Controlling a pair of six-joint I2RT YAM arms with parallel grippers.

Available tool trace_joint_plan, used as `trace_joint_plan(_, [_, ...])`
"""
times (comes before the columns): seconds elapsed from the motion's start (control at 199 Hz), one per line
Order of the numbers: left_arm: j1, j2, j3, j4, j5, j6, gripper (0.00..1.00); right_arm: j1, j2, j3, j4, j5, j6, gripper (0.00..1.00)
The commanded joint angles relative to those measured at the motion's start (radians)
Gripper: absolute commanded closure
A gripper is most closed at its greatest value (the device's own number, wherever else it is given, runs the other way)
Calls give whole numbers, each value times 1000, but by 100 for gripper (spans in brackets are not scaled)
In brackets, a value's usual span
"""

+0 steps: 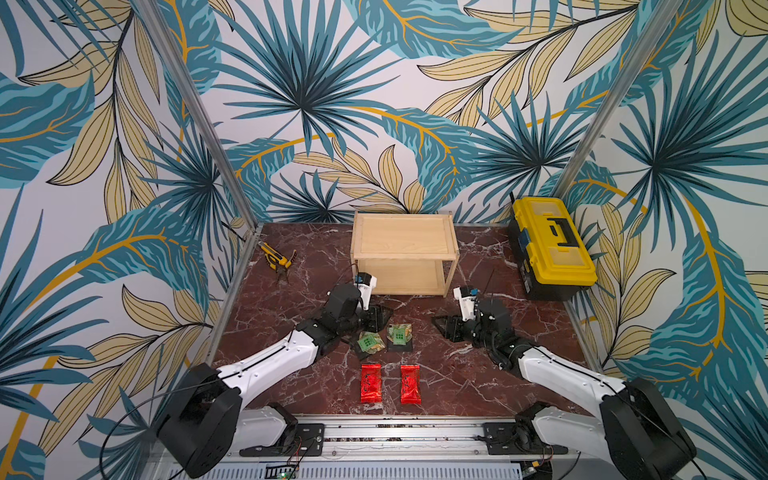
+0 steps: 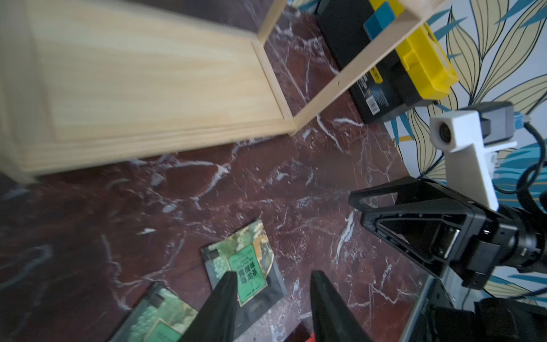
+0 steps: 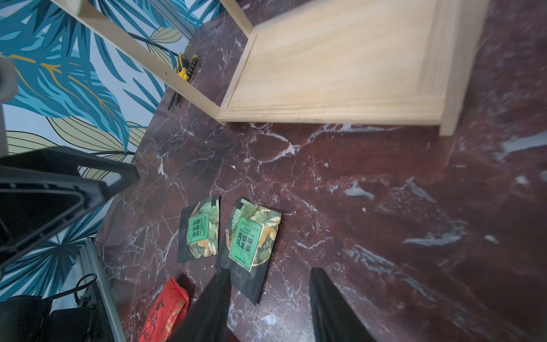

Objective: Place the tea bags on the shelf by color
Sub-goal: Pick up the tea bag from the center of the board.

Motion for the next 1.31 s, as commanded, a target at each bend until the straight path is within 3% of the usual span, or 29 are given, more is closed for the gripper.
trace_joint_plan(0.0, [-5, 81, -29, 59, 114, -18, 60, 21, 119, -26, 244, -25, 98, 53])
trace_joint_plan(0.312, [-6, 234, -35, 101, 160, -48, 71, 36, 368, -8, 452, -63, 174, 59])
trace_joint_plan(1.122, [-7, 375, -66, 151, 96, -38, 74, 100, 541, 65, 468, -73, 271, 64])
trace_joint_plan(1.304, [-6, 365, -77, 154, 91, -39, 74, 107, 584, 88, 544, -106, 341, 71])
